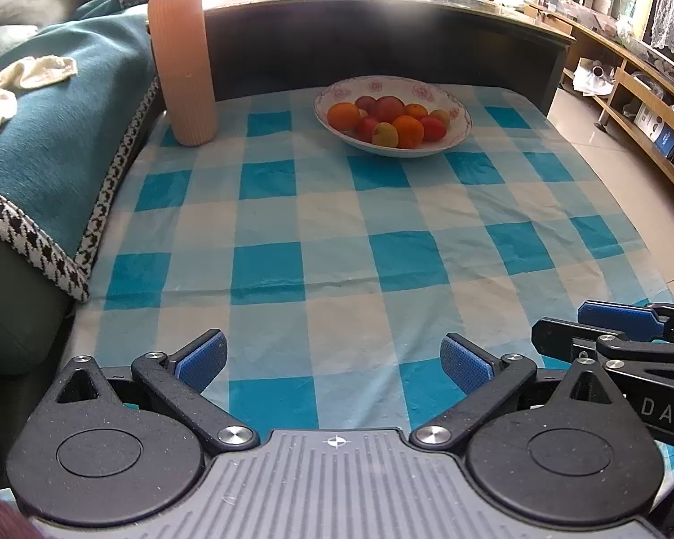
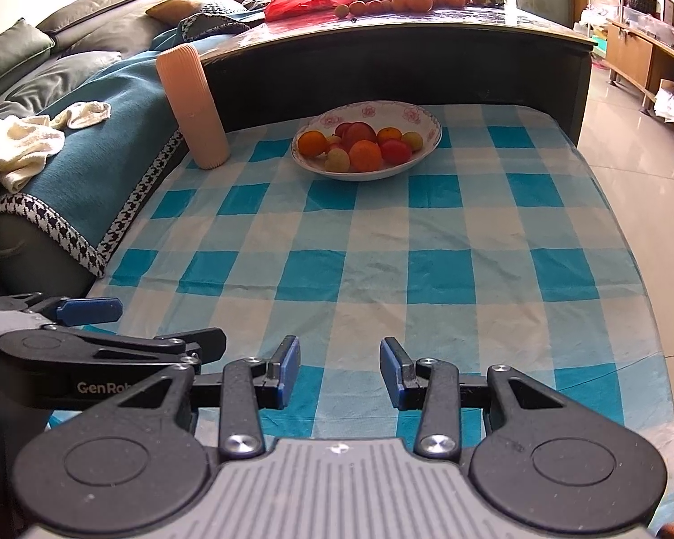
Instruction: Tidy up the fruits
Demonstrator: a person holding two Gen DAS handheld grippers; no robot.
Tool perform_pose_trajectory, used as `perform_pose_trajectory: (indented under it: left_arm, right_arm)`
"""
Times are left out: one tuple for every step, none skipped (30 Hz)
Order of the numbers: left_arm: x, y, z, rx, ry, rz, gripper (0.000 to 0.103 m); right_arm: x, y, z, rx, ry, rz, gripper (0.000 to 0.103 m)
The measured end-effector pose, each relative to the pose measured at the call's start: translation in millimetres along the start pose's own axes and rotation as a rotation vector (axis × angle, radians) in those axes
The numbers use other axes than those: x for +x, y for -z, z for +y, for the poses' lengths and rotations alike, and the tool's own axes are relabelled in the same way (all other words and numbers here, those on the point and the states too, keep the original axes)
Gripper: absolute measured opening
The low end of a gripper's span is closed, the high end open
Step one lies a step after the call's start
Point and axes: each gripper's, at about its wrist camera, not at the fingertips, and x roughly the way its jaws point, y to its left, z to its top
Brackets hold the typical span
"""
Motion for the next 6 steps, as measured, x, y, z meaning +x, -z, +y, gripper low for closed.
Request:
perform_pose_trajectory:
  left_arm:
    - [-0.1,0.1,-0.2,0.002,-0.003,-0.002,0.102]
    - [-0.1,0.1,-0.5,0.004,-0.005,-0.004,0.102]
    - [-0.1,0.0,-0.7,0.006,-0.006,-0.006,0.102]
    - [-0.2,0.0,-0.7,0.008,-0.007,-0.007,0.102]
    - [-0.3,0.0,-0.7,0.008,-0.009,-0.008,0.102]
    - [0.1,0.0,-0.5,0.008,-0.010,-0.007,0.102]
  right_arm:
    - [0.5,0.2,-0.1,0.000,0.000,0.001,0.054]
    - [0.9,0.4,-0.1,0.000,0.001,0.001,0.054]
    - [0.9,0.3,-0.2,0.000,0.001,0.001,0.054]
    - [1.1,0.4,-0.2,0.000,0.001,0.001,0.054]
    - [1.2,0.4,-0.2,0.000,0.001,0.001,0.054]
    - [0.9,0.1,-0.2,0.000,0.001,0.001,0.054]
